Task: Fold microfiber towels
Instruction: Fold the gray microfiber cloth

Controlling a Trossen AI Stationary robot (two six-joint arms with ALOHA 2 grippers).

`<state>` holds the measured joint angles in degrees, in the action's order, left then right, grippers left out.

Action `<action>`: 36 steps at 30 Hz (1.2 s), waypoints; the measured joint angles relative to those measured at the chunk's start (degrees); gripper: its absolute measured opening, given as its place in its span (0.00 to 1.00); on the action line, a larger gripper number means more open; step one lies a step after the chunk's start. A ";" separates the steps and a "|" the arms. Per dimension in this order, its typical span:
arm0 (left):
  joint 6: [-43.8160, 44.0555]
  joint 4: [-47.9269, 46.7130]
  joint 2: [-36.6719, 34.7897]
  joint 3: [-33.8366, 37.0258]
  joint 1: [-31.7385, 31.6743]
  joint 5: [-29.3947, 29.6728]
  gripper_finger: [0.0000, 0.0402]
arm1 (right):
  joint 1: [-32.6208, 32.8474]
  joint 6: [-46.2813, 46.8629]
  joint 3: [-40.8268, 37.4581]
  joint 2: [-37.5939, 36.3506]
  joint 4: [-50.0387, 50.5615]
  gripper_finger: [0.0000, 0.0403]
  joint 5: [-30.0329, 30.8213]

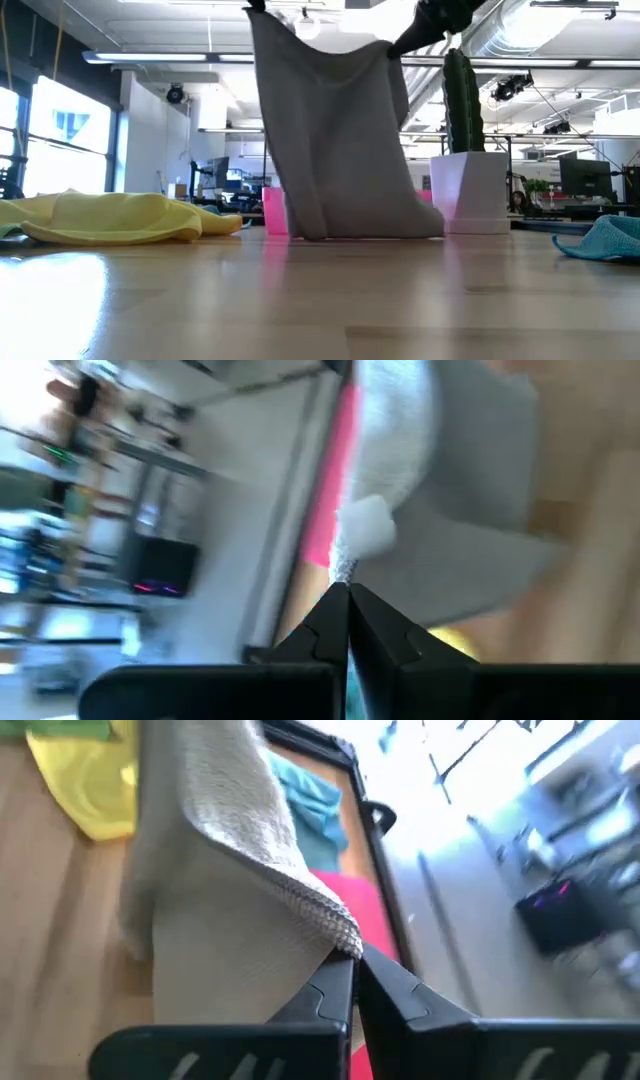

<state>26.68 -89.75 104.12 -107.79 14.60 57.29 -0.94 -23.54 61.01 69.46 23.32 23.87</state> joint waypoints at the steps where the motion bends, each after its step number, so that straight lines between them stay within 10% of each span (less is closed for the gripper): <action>1: -1.99 -0.01 -0.26 -0.02 -0.65 1.73 0.00 | -0.35 -3.47 0.00 -0.01 -0.35 0.00 0.47; 13: -7.18 -0.14 -3.20 -0.04 -7.67 5.29 0.00 | -2.68 -17.00 0.00 0.23 -7.65 0.00 15.70; 26: 5.61 13.15 1.38 4.92 2.73 -28.19 0.00 | 7.55 36.28 0.00 0.31 15.73 0.00 -25.27; 36: 12.28 21.67 6.59 7.02 11.44 -33.02 0.00 | 21.68 45.80 0.00 7.50 15.76 0.00 -25.35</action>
<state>38.96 -68.09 110.72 -100.77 26.04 24.27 20.74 22.26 61.01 76.96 39.08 -1.48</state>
